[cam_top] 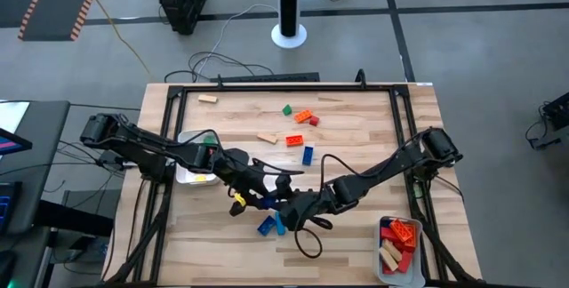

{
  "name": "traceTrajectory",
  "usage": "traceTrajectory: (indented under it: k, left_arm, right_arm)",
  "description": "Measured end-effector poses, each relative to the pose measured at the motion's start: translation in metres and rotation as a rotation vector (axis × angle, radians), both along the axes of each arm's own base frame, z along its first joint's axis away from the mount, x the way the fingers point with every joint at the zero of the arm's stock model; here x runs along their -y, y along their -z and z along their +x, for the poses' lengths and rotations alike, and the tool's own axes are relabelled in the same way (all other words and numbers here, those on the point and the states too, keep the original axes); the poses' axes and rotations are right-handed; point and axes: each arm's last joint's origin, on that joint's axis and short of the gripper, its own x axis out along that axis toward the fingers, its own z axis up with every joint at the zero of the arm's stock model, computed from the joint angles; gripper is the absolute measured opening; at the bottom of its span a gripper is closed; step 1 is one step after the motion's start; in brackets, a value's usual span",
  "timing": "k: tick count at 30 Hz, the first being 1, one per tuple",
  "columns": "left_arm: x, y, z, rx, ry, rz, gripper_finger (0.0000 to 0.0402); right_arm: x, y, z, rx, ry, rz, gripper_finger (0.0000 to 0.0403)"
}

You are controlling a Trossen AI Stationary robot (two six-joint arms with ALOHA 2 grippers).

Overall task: Sort blocks by size
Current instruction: Put the blue large game piece into the gray bin

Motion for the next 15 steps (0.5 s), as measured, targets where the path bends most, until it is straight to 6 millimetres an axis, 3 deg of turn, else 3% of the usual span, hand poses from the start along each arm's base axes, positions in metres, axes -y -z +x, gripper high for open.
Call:
traceTrajectory:
  k: [5,9,15]
  left_arm:
    - [0.000,0.000,0.000,0.007,-0.007,0.021,0.0159]
    - [-0.003,0.000,0.001,0.027,-0.020,0.063,0.0213]
    - [-0.011,0.006,-0.003,-0.037,-0.061,0.158,0.0283]
  right_arm:
    - [0.000,0.002,-0.001,-0.015,0.004,0.002,0.0137]
    - [0.000,0.002,-0.001,-0.010,0.032,0.049,0.0119]
    - [-0.008,0.007,-0.008,-0.056,0.079,0.106,0.0125]
